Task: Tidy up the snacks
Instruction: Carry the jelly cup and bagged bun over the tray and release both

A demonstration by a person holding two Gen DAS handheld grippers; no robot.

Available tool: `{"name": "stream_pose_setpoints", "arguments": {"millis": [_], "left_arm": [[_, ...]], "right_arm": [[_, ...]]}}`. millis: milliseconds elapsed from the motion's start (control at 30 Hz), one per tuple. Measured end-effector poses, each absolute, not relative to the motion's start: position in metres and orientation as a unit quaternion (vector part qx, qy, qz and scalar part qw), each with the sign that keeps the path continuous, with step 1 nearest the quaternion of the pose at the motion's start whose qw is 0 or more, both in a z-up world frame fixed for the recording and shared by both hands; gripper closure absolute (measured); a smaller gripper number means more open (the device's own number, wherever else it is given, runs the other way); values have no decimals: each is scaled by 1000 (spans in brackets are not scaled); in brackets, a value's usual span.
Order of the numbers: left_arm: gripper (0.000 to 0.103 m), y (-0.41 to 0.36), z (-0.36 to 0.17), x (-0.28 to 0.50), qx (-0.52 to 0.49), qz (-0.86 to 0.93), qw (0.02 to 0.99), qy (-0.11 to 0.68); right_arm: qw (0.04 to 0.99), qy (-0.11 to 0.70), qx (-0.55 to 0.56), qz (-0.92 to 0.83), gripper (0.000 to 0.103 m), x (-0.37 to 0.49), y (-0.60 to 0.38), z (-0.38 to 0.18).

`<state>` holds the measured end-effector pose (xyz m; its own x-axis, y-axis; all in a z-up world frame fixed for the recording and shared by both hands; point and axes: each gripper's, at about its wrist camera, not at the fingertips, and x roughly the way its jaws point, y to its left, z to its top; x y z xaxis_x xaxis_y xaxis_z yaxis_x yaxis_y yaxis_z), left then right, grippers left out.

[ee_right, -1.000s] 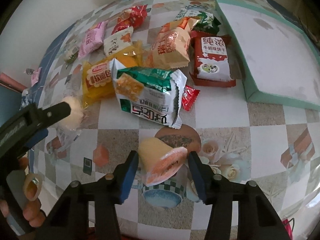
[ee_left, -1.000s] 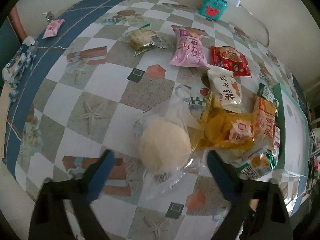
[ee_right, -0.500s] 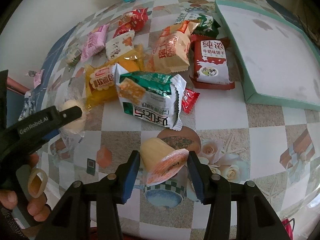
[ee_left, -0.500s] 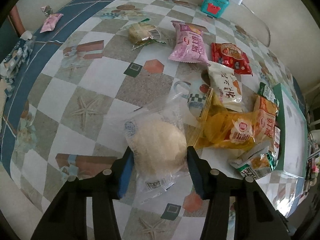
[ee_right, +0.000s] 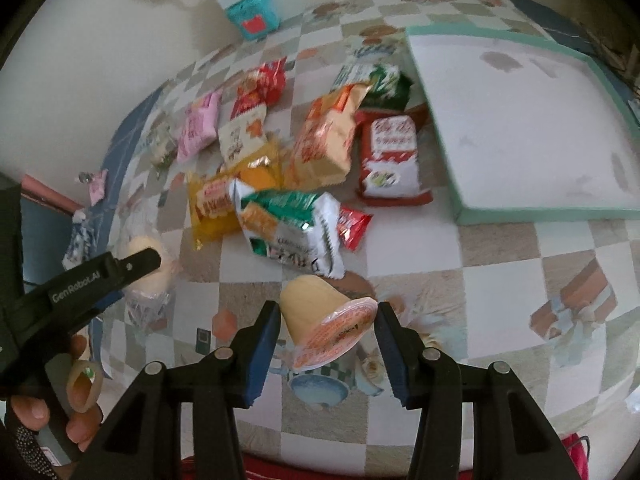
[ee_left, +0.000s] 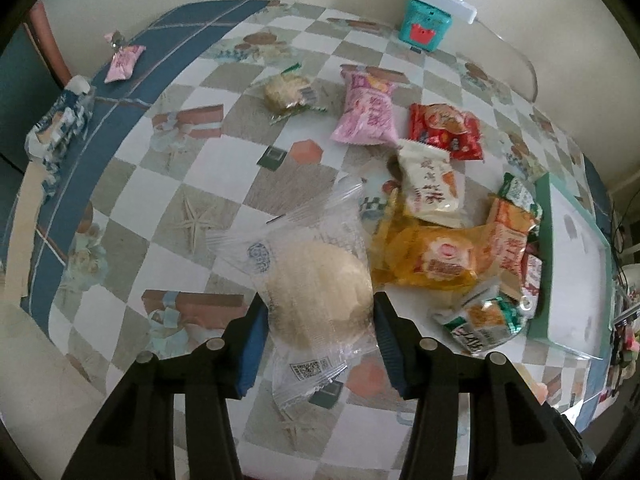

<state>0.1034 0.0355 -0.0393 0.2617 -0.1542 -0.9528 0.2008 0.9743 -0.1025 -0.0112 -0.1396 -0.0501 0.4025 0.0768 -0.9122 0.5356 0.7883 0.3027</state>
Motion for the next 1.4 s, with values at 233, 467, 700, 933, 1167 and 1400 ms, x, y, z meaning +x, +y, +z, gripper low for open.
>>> {"name": "stream_pose_setpoints", "arguments": {"millis": [233, 467, 700, 933, 1167, 1400], "left_arm": [[50, -9, -6, 96, 47, -127, 805, 577], [50, -75, 5, 89, 79, -160, 797, 577], [50, -133, 3, 82, 107, -183, 786, 580], [50, -189, -1, 79, 130, -208, 772, 586], [50, -239, -11, 77, 155, -226, 760, 590], [50, -285, -20, 78, 167, -245, 757, 583]], "right_arm": [[806, 477, 298, -184, 51, -27, -176, -22], [813, 444, 288, -243, 51, -30, -222, -3], [804, 429, 301, -281, 51, -30, -271, 1], [785, 415, 337, -313, 51, -31, -325, -6], [765, 409, 344, -358, 51, -37, -368, -15], [757, 393, 350, -388, 51, -46, -406, -18]]}}
